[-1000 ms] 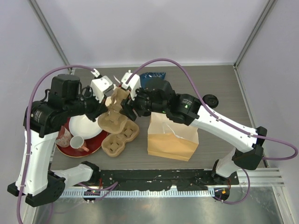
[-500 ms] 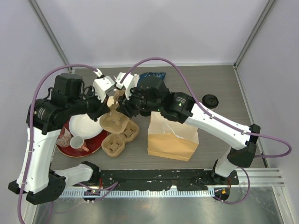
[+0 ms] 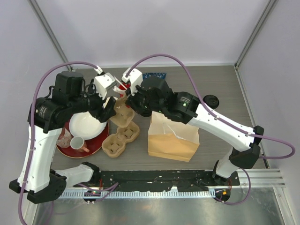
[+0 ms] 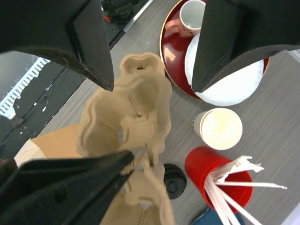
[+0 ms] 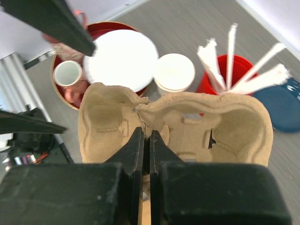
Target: Pack the takeout coffee
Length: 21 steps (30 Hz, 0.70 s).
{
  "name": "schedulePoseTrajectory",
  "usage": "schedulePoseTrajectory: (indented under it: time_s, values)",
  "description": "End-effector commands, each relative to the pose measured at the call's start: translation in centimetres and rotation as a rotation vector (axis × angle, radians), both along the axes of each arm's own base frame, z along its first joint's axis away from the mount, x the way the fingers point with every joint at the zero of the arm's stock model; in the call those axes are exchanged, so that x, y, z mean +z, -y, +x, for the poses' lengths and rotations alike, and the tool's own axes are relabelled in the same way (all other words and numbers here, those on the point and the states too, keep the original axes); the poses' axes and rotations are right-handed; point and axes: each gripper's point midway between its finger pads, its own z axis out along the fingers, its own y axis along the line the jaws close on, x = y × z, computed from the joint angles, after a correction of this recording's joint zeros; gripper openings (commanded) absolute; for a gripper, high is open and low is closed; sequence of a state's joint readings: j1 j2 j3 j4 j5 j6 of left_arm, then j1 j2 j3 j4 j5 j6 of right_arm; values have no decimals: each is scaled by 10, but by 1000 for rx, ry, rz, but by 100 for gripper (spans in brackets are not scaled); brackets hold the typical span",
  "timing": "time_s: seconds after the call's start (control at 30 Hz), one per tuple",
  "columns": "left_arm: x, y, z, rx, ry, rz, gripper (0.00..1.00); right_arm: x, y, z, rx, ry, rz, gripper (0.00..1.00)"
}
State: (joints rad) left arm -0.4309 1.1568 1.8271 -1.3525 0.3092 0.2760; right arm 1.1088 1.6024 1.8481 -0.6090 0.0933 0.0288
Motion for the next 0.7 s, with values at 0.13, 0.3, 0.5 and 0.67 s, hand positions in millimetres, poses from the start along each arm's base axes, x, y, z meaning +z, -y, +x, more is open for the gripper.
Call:
schedulePoseTrajectory:
  time_s: [0.13,0.3,0.5,0.67]
  values:
    - [53,9,11,25,156,-125,79,97,90,14,-338,91,221,1]
    - [33,31,23,-27,61,-139,49,139,151,9,-484,153,329,1]
    - [-12,111,9,-329,42,31,53,139,245,21,-768,242,262,1]
    - [-12,160,11,-546,135,57,62,124,287,44,-852,230,199,1]
